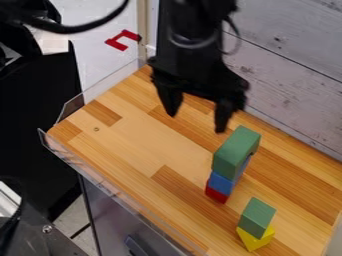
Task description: Move green cube on top of rectangle
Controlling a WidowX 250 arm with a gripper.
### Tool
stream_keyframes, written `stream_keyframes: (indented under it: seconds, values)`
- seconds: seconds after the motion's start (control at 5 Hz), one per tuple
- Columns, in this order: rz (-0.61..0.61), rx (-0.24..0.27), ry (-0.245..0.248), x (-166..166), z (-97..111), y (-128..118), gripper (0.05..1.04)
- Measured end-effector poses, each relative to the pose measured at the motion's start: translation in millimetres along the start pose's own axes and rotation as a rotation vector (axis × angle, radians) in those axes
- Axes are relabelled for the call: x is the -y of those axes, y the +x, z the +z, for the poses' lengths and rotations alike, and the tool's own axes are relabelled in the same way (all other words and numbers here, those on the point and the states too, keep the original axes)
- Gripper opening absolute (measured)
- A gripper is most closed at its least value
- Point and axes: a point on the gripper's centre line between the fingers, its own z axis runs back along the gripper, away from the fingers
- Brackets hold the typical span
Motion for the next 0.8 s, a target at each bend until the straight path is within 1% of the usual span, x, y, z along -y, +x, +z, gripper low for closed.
stream_keyframes:
  seconds: [0.2, 0.4, 0.6, 0.8]
  values:
    - [-0.085, 0.005, -0.03, 25.8, 8.5, -6.2, 1.0]
    - [-0.111, -0.017, -0.046, 38.2, 1.7, -7.7, 1.0]
    - [-0.13, -0.065, -0.047, 45.2, -11.0, -9.5, 1.0]
    - [-0.146, -0.098, -0.047, 50.5, -22.6, -11.7, 1.0]
